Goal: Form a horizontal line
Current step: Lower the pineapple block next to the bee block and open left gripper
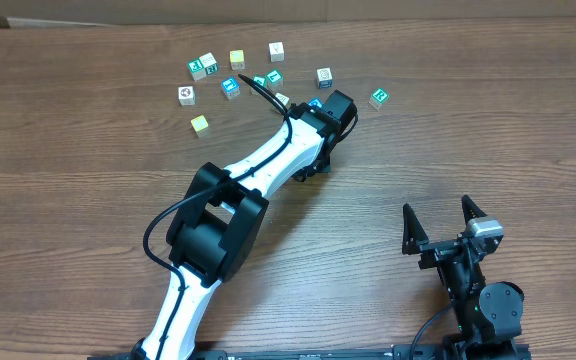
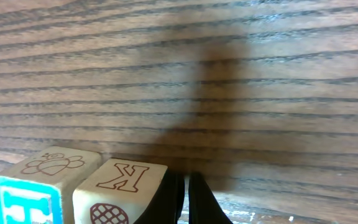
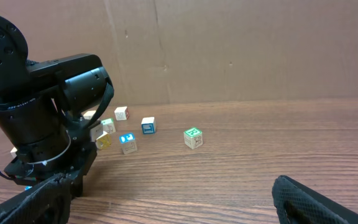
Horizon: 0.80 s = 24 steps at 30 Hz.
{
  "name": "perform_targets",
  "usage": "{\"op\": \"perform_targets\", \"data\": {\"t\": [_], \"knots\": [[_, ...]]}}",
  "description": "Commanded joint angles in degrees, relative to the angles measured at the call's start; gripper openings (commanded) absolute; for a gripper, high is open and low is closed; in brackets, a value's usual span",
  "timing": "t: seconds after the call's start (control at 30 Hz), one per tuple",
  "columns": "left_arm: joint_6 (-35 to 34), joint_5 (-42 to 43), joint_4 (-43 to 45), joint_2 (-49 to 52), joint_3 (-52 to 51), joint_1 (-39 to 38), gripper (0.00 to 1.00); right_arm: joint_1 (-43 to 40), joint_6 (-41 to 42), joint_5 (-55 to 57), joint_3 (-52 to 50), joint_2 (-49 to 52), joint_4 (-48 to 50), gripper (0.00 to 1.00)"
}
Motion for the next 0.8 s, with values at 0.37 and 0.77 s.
{"op": "perform_targets", "data": {"t": [0.37, 0.77], "knots": [[1.53, -1.44, -0.37, 1.14, 0.48, 0.79, 0.06, 0.24, 0.20, 0.28, -0.59, -0.20, 0.33, 1.00], [1.97, -1.44, -0.39, 1.14, 0.48, 0.79, 0.08, 0.24, 0.20, 0.26, -0.59, -0.20, 0.33, 1.00]]}}
